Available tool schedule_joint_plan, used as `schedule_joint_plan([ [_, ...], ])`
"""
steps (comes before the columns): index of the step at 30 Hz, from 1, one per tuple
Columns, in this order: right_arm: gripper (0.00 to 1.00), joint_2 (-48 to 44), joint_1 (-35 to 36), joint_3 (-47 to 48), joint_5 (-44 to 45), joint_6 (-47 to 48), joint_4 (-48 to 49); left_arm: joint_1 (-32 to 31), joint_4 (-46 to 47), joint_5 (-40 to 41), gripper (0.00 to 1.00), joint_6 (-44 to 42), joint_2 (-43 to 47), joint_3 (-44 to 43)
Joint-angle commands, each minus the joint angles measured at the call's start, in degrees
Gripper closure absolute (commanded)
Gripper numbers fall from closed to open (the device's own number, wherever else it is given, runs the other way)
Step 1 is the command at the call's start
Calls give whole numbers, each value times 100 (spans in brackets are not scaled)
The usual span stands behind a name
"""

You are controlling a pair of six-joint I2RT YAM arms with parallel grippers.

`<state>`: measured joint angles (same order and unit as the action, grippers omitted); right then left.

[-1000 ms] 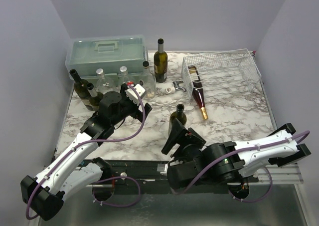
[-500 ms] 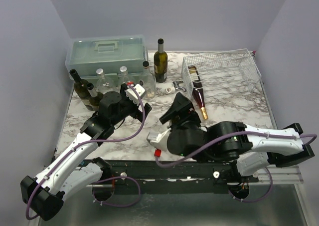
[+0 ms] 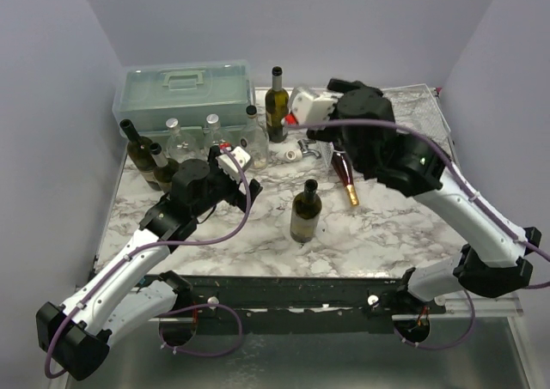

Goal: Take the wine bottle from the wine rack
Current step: Place the wine bottle at the center of the board.

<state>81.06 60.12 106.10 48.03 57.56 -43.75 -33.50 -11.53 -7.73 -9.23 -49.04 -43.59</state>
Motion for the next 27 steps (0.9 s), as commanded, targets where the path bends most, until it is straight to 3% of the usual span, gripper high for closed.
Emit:
schedule_joint_plan([
  [1,26,268,-1320,629,-1750,-1606,-765,-25,334,-541,1,164,65,142],
  [10,26,-8,-3603,-300,-4408,-3218,-693,-25,424,-1123,1,1413,357,264],
  [14,25,-598,-4230,-1442,-5569,-3954,-232,-28,513,-781,1,2646,683,438],
  [18,25,-1160,-4973,-2654,-6646,-4733,367,-68,874,-1076,1,3343,1229,794],
  [22,25,-1517,-5582,-3717,-7537,-5358,1022,-334,1316,-1540,2,2930,1716,1082],
  [27,25,-1913,-5801,-4722,-8299,-6040,1791,-975,1511,-1040,3,1883,1925,1308],
])
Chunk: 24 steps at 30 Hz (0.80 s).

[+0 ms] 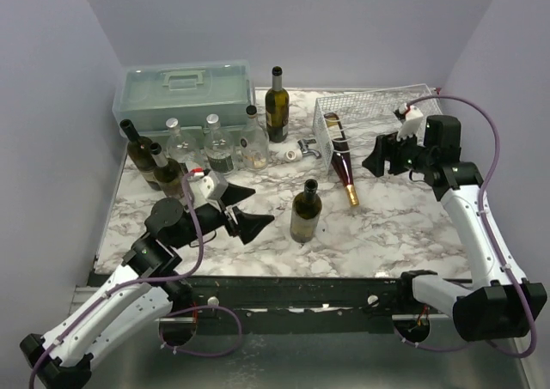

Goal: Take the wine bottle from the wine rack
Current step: Place the wine bottle at the center of the board.

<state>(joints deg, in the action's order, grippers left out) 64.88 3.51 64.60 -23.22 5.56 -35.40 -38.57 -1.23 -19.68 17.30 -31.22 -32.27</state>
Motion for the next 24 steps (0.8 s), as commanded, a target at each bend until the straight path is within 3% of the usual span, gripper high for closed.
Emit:
schedule_joint_plan([
  [1,25,-365,-310,-742,-1349,-904,1078,-705,573,336,3,-945,137,222],
  [7,25,-644,-1115,-1754,-2117,-840,1662,-1947,1571,1866,2,-2055,-330,473],
  [10,25,-791,-1252,-1959,-1951,-622,1782,-2305,2266,2470,2,-2377,-777,497],
  [17,25,-1013,-1254,-2003,-1891,-609,1714,-2515,3560,2985,3,-2508,-1690,485],
  [24,25,-980,-1254,-1984,-1923,-608,1665,-2517,3996,3021,12,-2259,-2426,244],
])
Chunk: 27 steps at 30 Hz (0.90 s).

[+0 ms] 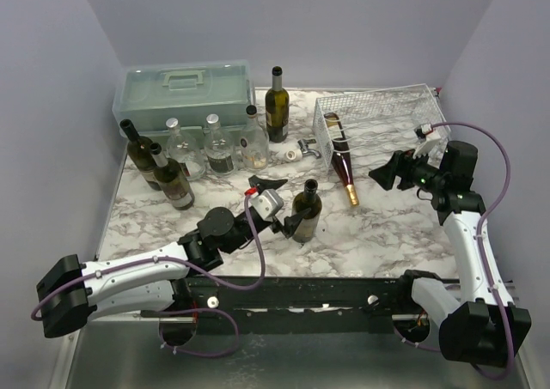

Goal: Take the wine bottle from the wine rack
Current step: Place the wine bottle at the center of the board.

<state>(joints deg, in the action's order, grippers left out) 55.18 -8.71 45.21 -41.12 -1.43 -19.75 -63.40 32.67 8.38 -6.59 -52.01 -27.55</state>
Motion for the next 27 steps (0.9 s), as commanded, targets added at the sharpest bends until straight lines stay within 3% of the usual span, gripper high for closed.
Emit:
schedule_joint_plan([
  [1,25,-14,-29,-47,-133,213,106,-39,635,204,13,191,-425,-266],
  [18,25,-2,-29,-46,-36,323,70,-103,1353,285,29,329,-1479,-615],
  [24,25,28,-33,-34,-27,341,46,-131,1468,387,41,79,-1645,-651],
  [27,25,42,-29,-37,-32,345,42,-154,1488,454,59,-79,-1672,-656],
])
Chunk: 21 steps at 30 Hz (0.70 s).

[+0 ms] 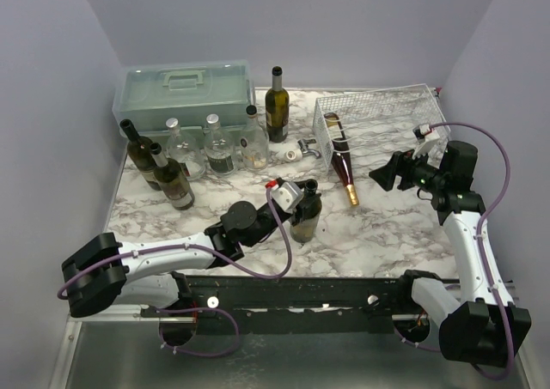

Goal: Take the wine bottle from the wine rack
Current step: Place the wine bottle at the center of the board.

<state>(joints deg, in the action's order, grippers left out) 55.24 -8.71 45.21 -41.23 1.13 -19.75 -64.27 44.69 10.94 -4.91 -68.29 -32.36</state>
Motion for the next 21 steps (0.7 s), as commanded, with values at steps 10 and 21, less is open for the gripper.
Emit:
schedule_joint_plan([
  [10,25,73,-28,-23,8,126,32,-103,330,333,78,-668,-9,-189],
  [21,25,113,-27,-34,36,151,33,-81,509,1110,97,-810,285,24],
])
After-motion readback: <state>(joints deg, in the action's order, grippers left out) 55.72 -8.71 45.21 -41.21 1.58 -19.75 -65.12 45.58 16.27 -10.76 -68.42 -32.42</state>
